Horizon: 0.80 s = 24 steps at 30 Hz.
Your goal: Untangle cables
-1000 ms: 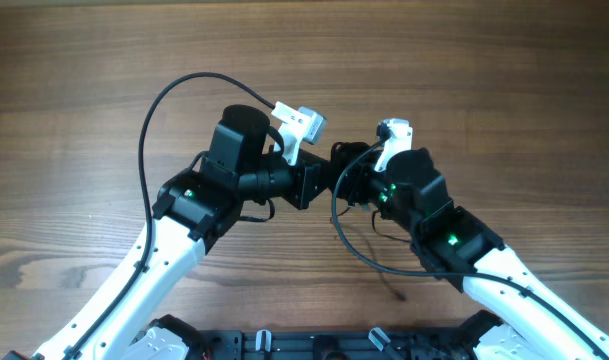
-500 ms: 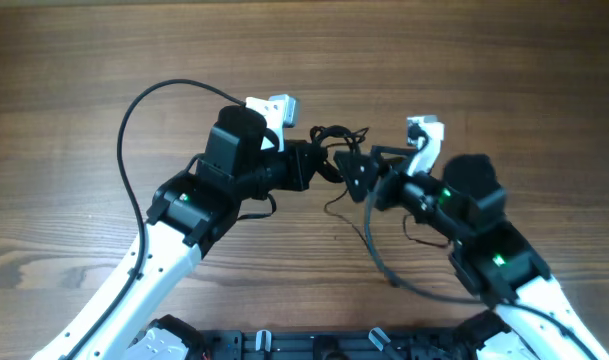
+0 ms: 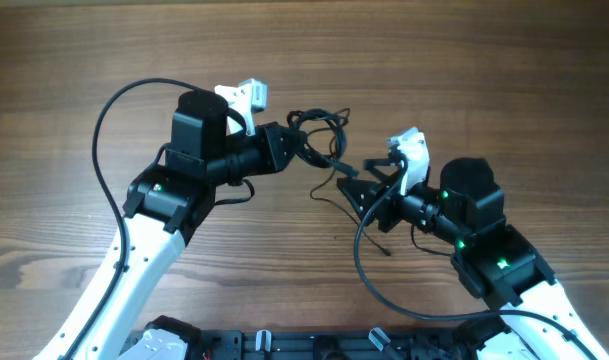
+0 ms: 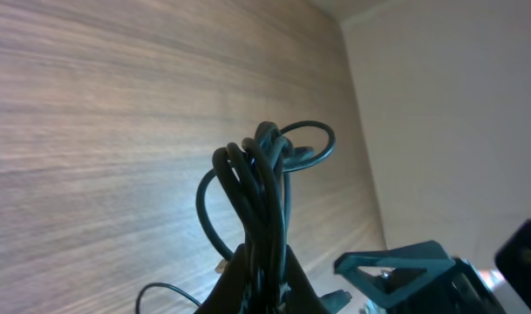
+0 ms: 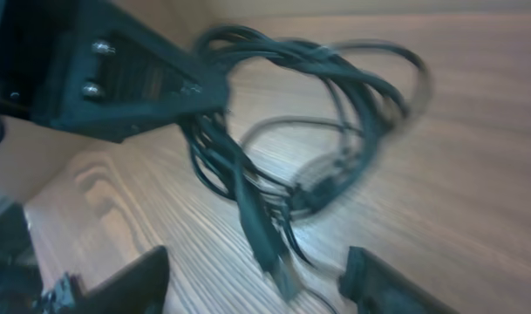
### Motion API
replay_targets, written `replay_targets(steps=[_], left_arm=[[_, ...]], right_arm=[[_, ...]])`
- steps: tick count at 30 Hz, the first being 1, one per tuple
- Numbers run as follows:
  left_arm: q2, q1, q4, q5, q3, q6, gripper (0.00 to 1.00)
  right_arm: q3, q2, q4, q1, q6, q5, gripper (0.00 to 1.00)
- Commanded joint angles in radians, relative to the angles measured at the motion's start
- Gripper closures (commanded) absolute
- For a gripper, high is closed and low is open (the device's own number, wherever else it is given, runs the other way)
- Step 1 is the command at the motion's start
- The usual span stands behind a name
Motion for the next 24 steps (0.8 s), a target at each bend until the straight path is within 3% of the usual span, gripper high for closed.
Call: replay_targets(steps=[1, 3, 4, 5, 7, 19, 24], left_arm=[[-0.002, -0.012, 0.007, 0.080, 0.002, -0.009, 0.96], [-0.002, -0.019, 0.006, 0.080, 0.002, -0.009, 0.96], [-0.002, -0.021, 0.007, 0.080, 0.002, -0.009, 0.96], [-0.002, -0.023, 0.006, 0.080, 0.002, -0.009, 0.96], [-0.002, -0.023, 0.006, 0.079, 0.002, -0.005, 0.96], [-0.002, -0.101, 0.006, 0.080, 0.002, 0.240, 0.96], [-0.002, -0.169, 0.049, 0.080, 0.002, 0.262, 0.96]], right_arm=[[0.010, 0.066, 0.041, 0.003, -0.031, -0.143, 0.49], [0.010, 0.110, 0.043, 0.003, -0.023, -0.146, 0.63], [0.010, 0.127, 0.043, 0.003, -0.004, -0.145, 0.77], [0.010, 0.140, 0.044, 0.003, 0.019, -0.145, 0.85], [0.010, 0.144, 0.048, 0.003, 0.053, -0.145, 0.94], [0.010, -0.018, 0.060, 0.002, 0.103, -0.143, 0.93], [0.010, 0.022, 0.004, 0.002, 0.205, 0.118, 0.93]])
